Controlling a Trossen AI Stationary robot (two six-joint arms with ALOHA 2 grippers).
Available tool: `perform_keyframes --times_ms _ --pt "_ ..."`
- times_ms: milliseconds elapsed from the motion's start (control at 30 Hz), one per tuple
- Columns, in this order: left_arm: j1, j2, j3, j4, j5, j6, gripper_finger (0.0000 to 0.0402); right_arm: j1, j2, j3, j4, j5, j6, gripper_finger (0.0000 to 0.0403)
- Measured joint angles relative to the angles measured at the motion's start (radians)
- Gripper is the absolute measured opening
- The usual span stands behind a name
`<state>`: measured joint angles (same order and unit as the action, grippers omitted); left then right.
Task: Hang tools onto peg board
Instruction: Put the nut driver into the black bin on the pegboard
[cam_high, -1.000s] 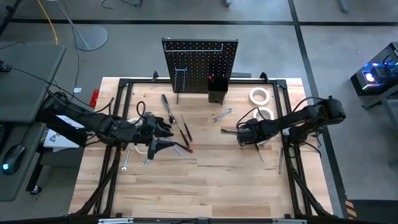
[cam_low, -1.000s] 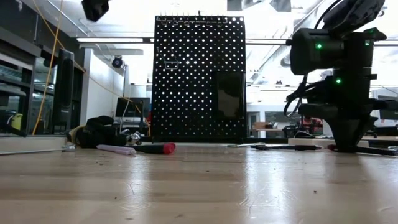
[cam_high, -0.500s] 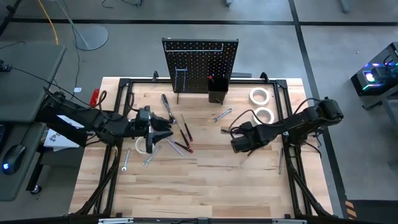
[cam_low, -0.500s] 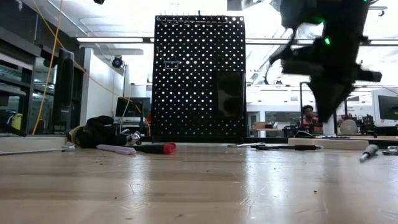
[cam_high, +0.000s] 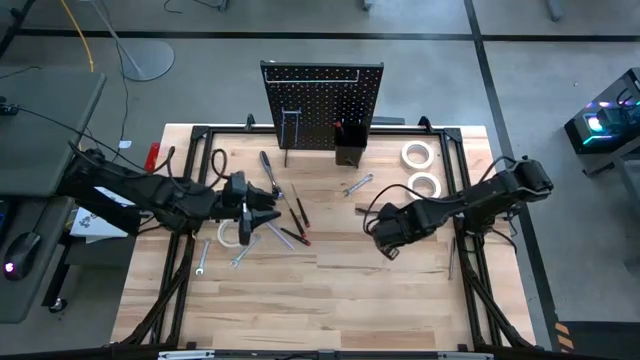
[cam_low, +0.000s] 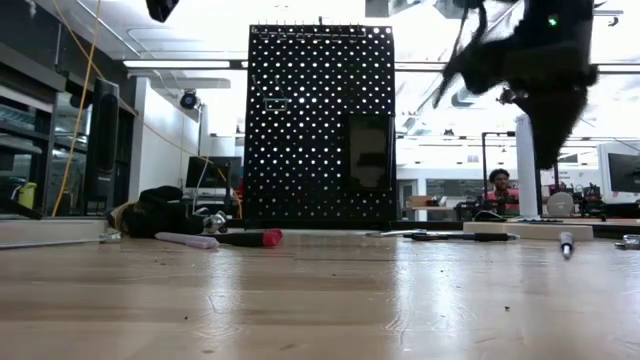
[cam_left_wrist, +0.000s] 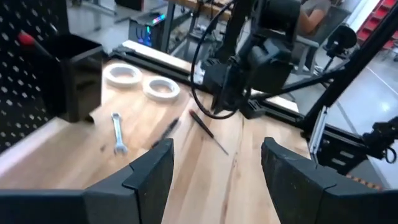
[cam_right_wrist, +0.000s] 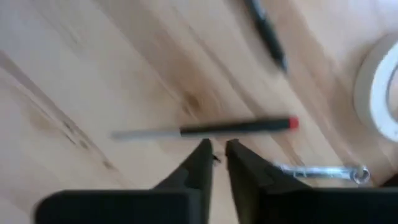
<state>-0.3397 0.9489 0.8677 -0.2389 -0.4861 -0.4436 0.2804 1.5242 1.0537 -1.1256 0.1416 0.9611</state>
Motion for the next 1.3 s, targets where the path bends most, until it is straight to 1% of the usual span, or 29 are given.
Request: perform_keyframes --times_ms 67,100,133,167,233,267,333,400,467,567,633,700,800,967,1100,1167,1200,1267,1300 --pt "0.000 0.011 0.000 0.002 0.011 -0.020 0.0223 -0.014 0.000 -0.028 -0.022 -0.026 0.000 0.0085" --pt "0.000 0.018 0.000 0.004 0.012 -0.033 0.0223 -0.027 0.000 -0.043 -0.032 -0.028 0.031 0.0107" --pt "0.000 0.022 0.000 0.006 0.012 -0.049 0.0223 -0.046 0.000 -0.061 -0.040 -0.030 0.099 0.0129" --pt "0.000 0.027 0.000 0.006 0.012 -0.063 0.0223 -0.069 0.000 -0.081 -0.047 -0.031 0.200 0.0151" --pt "0.000 0.034 0.000 0.010 0.012 -0.087 0.0223 -0.116 0.000 -0.114 -0.058 -0.046 0.451 0.0193" --pt "0.000 0.035 0.000 0.015 0.009 -0.094 0.0223 -0.133 0.000 -0.128 -0.056 -0.055 0.543 0.0210" --pt "0.000 0.035 0.000 0.028 0.005 -0.095 0.0223 -0.155 0.000 -0.157 -0.039 -0.071 0.674 0.0234" --pt "0.006 0.035 0.000 0.036 -0.006 -0.095 0.0223 -0.166 0.000 -0.179 -0.014 -0.075 0.785 0.0243" --pt "0.018 0.035 0.000 0.038 -0.018 -0.095 0.0223 -0.170 0.000 -0.197 0.035 -0.072 0.879 0.0246" --pt "0.042 0.035 0.000 0.044 -0.020 -0.095 0.0223 -0.170 0.000 -0.229 0.140 -0.035 0.975 0.0246" --pt "0.059 0.035 0.000 0.043 -0.017 -0.095 0.0223 -0.172 0.001 -0.257 0.155 -0.034 1.048 0.0246" --pt "0.073 0.035 0.000 0.043 -0.008 -0.088 0.0223 -0.174 0.001 -0.289 0.159 -0.070 1.113 0.0245" --pt "0.090 0.035 0.000 0.042 0.033 -0.061 0.0223 -0.166 0.001 -0.329 0.207 -0.128 1.187 0.0240" --pt "0.118 0.035 0.000 0.029 0.087 0.002 0.0223 -0.135 0.003 -0.370 0.333 -0.120 1.334 0.0236" --pt "0.149 0.035 0.000 0.024 0.095 0.054 0.0223 -0.133 0.037 -0.354 0.336 -0.156 1.348 0.0232" --pt "0.165 0.035 0.000 0.020 0.119 0.083 0.0223 -0.131 0.051 -0.348 0.335 -0.172 1.342 0.0215" --pt "0.176 0.035 0.000 0.020 0.134 0.097 0.0223 -0.130 0.059 -0.344 0.334 -0.182 1.342 0.0200" --pt "0.195 0.035 0.000 0.016 0.168 0.122 0.0223 -0.129 0.079 -0.330 0.327 -0.202 1.334 0.0154" --pt "0.203 0.035 0.000 0.006 0.188 0.132 0.0223 -0.129 0.089 -0.322 0.321 -0.212 1.323 0.0123"
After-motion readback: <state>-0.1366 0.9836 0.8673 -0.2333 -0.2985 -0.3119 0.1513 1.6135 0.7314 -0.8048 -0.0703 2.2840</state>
